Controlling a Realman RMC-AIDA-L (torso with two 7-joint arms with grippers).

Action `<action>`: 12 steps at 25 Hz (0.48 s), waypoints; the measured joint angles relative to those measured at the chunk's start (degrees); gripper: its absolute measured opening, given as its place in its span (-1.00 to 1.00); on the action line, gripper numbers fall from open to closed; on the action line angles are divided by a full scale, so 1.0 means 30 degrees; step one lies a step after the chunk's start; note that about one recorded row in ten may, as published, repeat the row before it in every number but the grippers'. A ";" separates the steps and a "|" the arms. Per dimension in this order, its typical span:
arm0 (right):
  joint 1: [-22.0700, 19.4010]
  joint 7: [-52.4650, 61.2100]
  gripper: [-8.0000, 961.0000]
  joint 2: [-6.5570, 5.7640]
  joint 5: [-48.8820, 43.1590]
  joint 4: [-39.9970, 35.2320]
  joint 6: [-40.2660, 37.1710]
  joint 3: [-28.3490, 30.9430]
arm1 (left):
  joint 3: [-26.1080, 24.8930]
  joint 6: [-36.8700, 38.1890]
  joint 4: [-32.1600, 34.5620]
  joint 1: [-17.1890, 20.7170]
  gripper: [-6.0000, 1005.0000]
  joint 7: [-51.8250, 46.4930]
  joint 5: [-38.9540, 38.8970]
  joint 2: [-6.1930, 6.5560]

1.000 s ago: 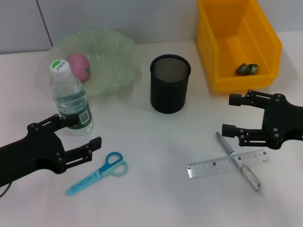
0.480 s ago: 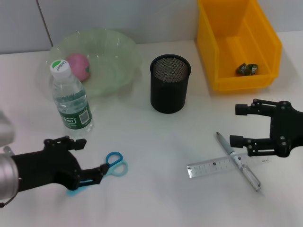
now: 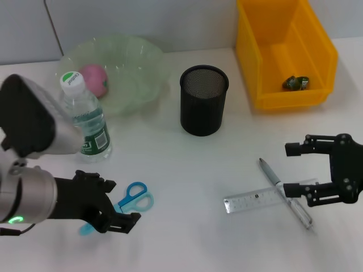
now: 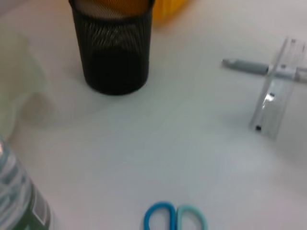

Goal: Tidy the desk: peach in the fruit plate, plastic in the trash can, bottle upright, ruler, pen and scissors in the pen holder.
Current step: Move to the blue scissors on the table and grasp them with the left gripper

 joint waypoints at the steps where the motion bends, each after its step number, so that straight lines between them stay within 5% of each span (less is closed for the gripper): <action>1: 0.0016 0.0004 0.74 -0.0006 -0.0082 0.0011 -0.0009 0.0001 | 0.0154 0.0089 0.0016 -0.0117 0.65 -0.0230 0.0239 -0.0007; 12: -0.0090 -0.0077 0.74 -0.0043 -0.0217 0.0093 0.0056 0.0472 | 0.0575 0.1700 -0.0005 -0.1555 0.65 -0.2169 0.1686 -0.0029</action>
